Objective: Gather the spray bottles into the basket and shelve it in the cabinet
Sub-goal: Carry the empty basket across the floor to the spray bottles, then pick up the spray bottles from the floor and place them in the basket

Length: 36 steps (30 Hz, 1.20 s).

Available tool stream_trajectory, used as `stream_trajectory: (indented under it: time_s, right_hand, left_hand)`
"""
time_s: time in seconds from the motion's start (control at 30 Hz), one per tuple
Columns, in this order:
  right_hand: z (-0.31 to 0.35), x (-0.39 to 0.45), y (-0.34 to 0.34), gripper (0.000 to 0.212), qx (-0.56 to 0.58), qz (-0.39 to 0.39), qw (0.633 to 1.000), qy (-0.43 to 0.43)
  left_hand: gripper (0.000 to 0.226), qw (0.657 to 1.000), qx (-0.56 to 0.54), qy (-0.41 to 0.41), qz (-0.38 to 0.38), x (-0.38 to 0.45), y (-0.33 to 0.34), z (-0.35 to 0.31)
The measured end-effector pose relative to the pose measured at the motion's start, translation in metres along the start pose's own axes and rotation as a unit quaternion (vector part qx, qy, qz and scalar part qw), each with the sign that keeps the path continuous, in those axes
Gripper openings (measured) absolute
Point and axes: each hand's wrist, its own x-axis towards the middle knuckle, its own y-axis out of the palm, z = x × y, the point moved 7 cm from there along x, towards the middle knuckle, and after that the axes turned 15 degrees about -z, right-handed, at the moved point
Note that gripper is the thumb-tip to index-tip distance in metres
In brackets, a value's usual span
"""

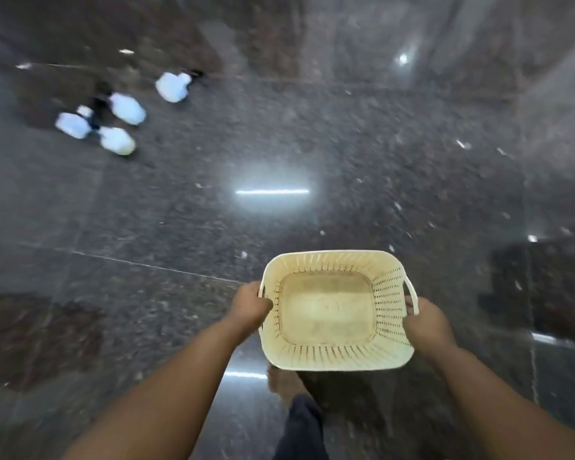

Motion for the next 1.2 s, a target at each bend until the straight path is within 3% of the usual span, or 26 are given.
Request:
stream_trajectory:
  time_s: [0.27, 0.57, 0.77, 1.1, 1.2]
  right_hand:
    - [0.289, -0.054, 0.076, 0.023, -0.040, 0.043, 0.988, -0.142]
    - [0.508, -0.039, 0.181, 0.027, -0.079, 0.101, 0.976, -0.177]
    - [0.629, -0.020, 0.241, 0.024, -0.147, 0.138, 0.958, -0.204]
    - [0.770, 0.047, 0.283, 0.020, -0.212, 0.079, 0.957, -0.178]
    - [0.801, 0.071, 0.317, 0.022, -0.208, 0.081, 0.959, -0.172]
  left_hand:
    - [0.020, 0.991, -0.099, -0.053, -0.070, 0.096, -0.237, 0.022]
    - [0.019, 0.985, -0.110, -0.106, -0.083, 0.233, -0.381, 0.021]
    - [0.031, 0.982, -0.119, -0.125, -0.072, 0.347, -0.451, 0.006]
    - [0.037, 0.979, -0.173, -0.105, -0.005, 0.518, -0.502, -0.053]
    - [0.030, 0.977, -0.179, -0.113, -0.008, 0.568, -0.508, -0.059]
